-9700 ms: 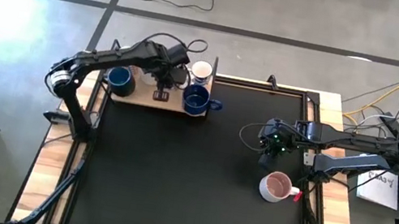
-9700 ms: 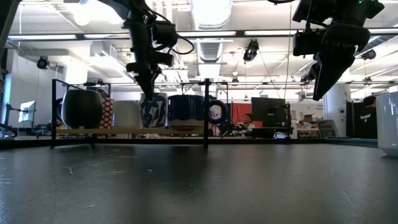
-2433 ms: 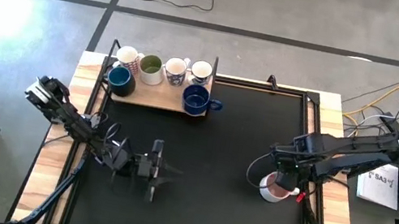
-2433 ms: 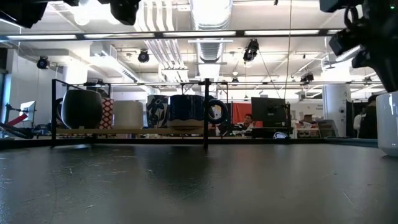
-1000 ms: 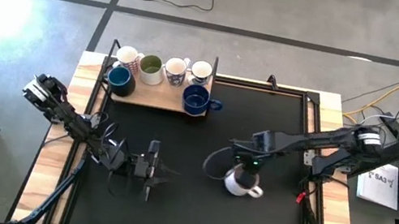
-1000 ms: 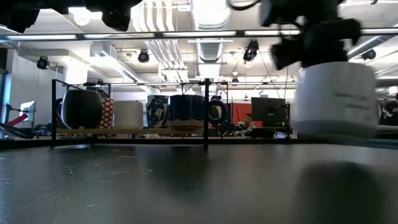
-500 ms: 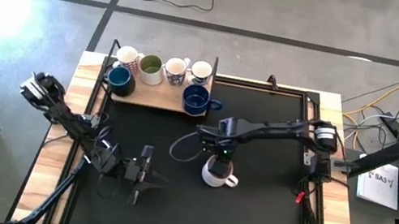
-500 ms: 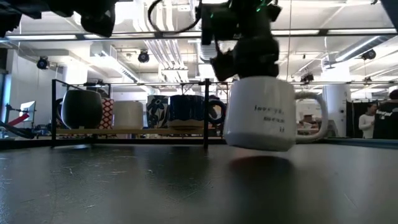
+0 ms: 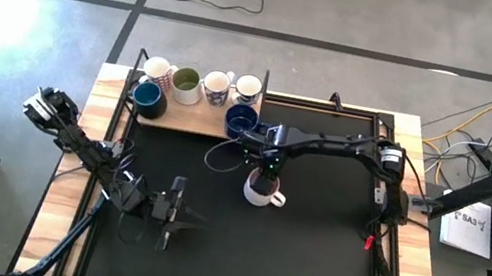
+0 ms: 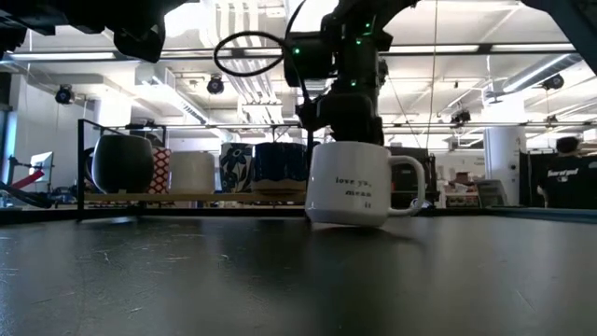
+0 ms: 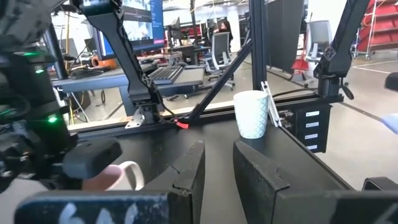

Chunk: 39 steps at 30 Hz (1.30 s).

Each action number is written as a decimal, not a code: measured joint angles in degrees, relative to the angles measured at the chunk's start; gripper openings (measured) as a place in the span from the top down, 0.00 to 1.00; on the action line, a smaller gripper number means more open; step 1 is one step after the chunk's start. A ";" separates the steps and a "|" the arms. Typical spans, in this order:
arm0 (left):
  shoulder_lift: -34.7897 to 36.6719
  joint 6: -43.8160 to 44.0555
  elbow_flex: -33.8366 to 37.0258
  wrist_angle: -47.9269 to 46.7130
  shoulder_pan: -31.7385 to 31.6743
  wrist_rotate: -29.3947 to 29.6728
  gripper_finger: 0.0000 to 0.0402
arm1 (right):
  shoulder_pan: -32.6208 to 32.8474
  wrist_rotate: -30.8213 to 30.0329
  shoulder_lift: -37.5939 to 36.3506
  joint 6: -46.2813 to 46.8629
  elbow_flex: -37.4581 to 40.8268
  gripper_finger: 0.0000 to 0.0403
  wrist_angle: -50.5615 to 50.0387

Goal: Place coffee mugs
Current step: Put the pink-white mug on the shelf

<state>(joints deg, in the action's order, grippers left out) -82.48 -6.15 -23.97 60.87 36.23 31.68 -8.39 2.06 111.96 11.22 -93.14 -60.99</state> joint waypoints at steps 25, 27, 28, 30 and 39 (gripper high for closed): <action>0.13 1.13 0.92 0.05 0.00 0.31 0.84 | 1.50 -0.69 -5.73 1.08 -4.90 0.64 -10.64; 0.13 1.29 1.03 0.01 0.00 0.33 0.84 | 3.00 -1.31 -8.33 2.71 -2.61 0.64 -9.97; 0.13 1.31 1.07 0.05 0.00 0.31 0.84 | 3.79 -2.31 -9.65 3.80 -1.19 0.64 -9.05; 0.13 1.33 1.20 0.12 0.00 0.33 0.84 | 5.54 -5.13 -12.53 6.22 2.87 0.64 -6.34; 0.13 1.38 1.23 1.09 0.17 0.31 0.84 | 12.28 -9.92 -25.34 14.41 26.25 0.64 17.24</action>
<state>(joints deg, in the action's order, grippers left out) -82.35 -4.78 -22.74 61.96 36.40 31.99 3.89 -7.86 86.62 25.63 -66.90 -43.75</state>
